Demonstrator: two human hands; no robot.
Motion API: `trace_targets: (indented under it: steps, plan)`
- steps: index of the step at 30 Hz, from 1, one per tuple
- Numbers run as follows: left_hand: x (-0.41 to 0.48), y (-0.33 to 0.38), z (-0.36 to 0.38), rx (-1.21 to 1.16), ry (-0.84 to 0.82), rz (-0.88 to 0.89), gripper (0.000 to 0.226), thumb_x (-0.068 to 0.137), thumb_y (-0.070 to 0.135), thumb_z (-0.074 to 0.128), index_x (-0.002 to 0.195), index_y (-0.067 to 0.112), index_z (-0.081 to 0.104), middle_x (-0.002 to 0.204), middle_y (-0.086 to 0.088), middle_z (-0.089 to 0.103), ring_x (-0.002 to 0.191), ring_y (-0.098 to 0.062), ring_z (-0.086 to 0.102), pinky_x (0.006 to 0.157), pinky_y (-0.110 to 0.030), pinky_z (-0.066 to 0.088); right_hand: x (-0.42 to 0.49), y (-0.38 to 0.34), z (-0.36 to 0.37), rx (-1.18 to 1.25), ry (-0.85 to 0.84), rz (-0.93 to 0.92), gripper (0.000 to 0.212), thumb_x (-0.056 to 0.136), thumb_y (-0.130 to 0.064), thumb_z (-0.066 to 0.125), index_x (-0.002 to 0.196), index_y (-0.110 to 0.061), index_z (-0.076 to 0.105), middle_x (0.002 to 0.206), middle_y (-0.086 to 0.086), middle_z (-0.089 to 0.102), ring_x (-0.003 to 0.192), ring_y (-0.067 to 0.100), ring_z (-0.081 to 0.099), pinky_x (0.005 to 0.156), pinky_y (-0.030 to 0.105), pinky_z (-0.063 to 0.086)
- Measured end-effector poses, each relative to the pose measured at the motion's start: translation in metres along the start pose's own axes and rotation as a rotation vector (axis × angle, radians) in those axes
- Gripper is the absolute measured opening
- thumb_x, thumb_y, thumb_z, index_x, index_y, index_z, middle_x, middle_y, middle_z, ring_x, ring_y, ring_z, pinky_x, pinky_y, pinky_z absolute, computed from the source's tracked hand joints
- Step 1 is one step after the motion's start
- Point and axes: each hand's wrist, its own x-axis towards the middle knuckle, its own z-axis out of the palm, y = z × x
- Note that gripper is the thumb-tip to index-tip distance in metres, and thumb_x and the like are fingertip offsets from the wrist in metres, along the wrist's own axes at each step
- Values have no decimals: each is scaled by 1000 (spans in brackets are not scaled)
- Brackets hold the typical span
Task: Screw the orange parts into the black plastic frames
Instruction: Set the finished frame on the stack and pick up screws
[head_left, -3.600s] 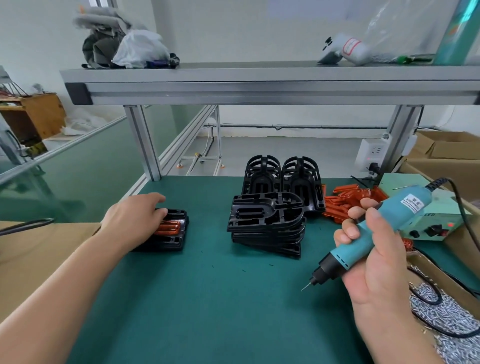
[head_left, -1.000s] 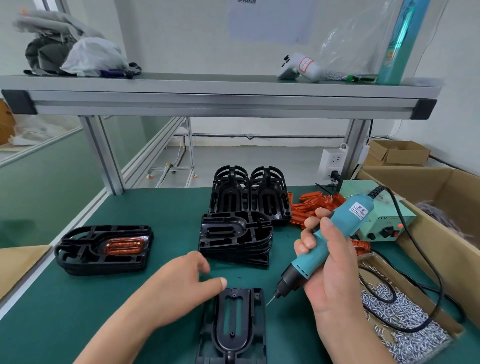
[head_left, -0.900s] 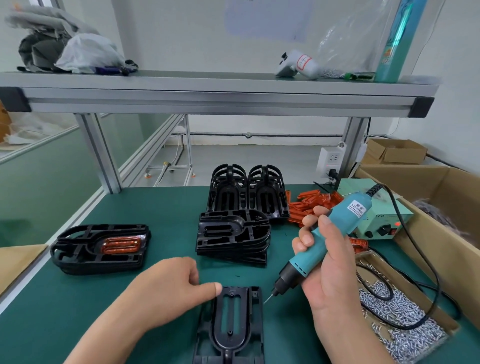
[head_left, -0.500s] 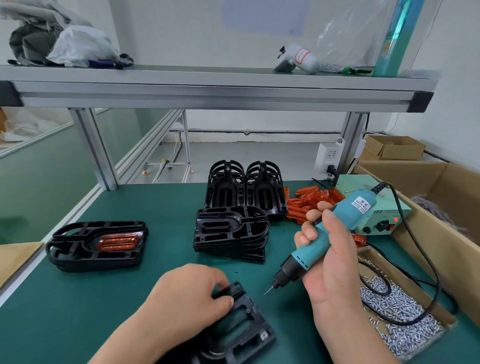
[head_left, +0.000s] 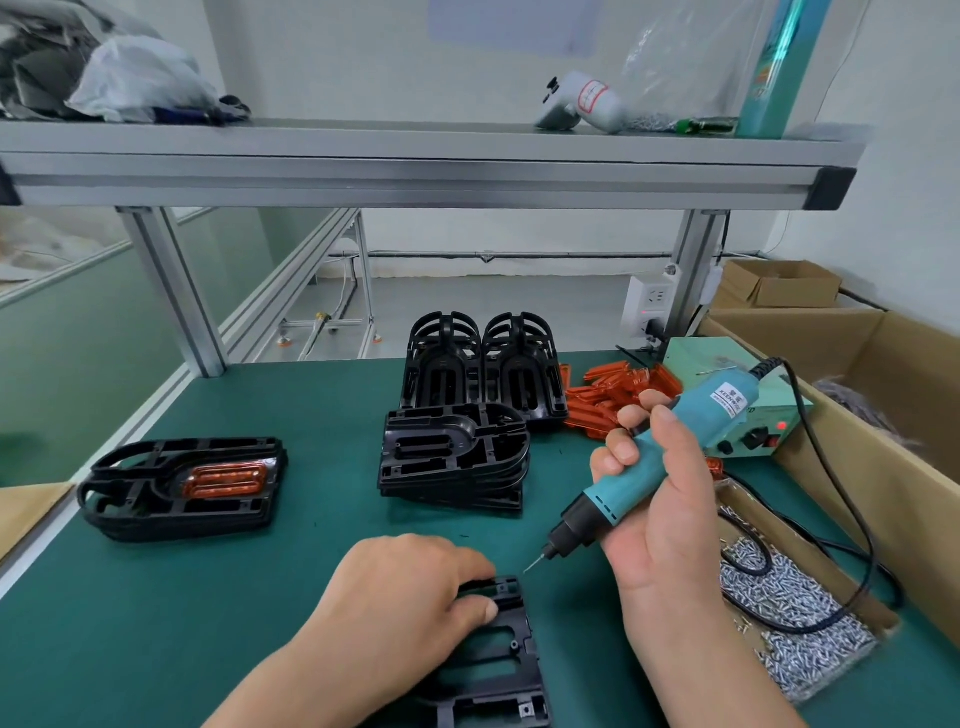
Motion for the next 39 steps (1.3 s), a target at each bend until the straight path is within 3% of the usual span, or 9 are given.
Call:
trace_targets:
  steps: [4,7,11,18,24,27,30,34,39]
  plan:
    - [1,-1,0,-68,52,-18,55,91,77,41,140,52,51,125,30,65,117,3,59,95,-20,47,0,-4,0,28,40,-13,9,101,-14,58,108,-16,62,89,2,63,61,10,50,58,21,47]
    - [3,3,-3,-148,115,-78,34,95,70,45,121,52,58,85,36,62,83,7,58,71,-14,41,1,-10,0,60,72,-28,8,102,-13,56,108,-15,61,89,2,62,61,10,49,58,21,46]
    - [8,11,-11,-289,168,-158,17,99,55,49,94,41,57,76,24,61,69,-4,55,57,-22,42,6,-29,-2,96,120,-98,8,100,-15,55,107,-14,59,89,1,60,63,11,47,59,21,43]
    - [40,38,-23,-336,95,-124,22,99,49,50,85,35,60,70,27,59,63,0,53,55,-22,35,22,-74,-25,166,237,-241,6,99,-18,56,99,-17,62,88,-2,62,63,10,49,61,21,42]
    - [95,76,-23,-344,-21,-43,23,98,41,52,95,28,71,68,10,61,63,-4,56,59,-27,44,29,-79,-37,213,310,-263,4,97,-16,59,101,-16,60,87,-1,63,62,10,50,61,22,43]
    - [127,92,-15,-336,-66,-15,25,99,36,54,97,23,76,78,11,65,69,-9,60,62,-28,49,31,-79,-41,223,331,-261,7,96,-15,61,103,-16,61,88,0,63,62,11,50,60,23,44]
    - [158,100,-3,-282,-88,-20,26,98,28,53,98,18,77,103,2,74,87,-20,67,79,-37,59,33,-82,-46,232,345,-267,7,97,-16,60,103,-16,62,89,0,63,62,11,49,60,23,43]
    - [190,106,13,-238,-116,-38,27,98,20,55,112,23,77,124,-1,72,109,-25,67,91,-38,57,34,-86,-50,230,329,-293,7,98,-16,57,103,-17,62,89,-1,62,62,11,48,61,23,43]
    - [211,118,32,-367,-176,-28,27,100,25,60,119,19,78,129,-2,72,112,-24,66,98,-40,55,35,-89,-52,213,314,-307,9,99,-17,54,106,-18,61,88,-1,62,62,10,49,60,22,44]
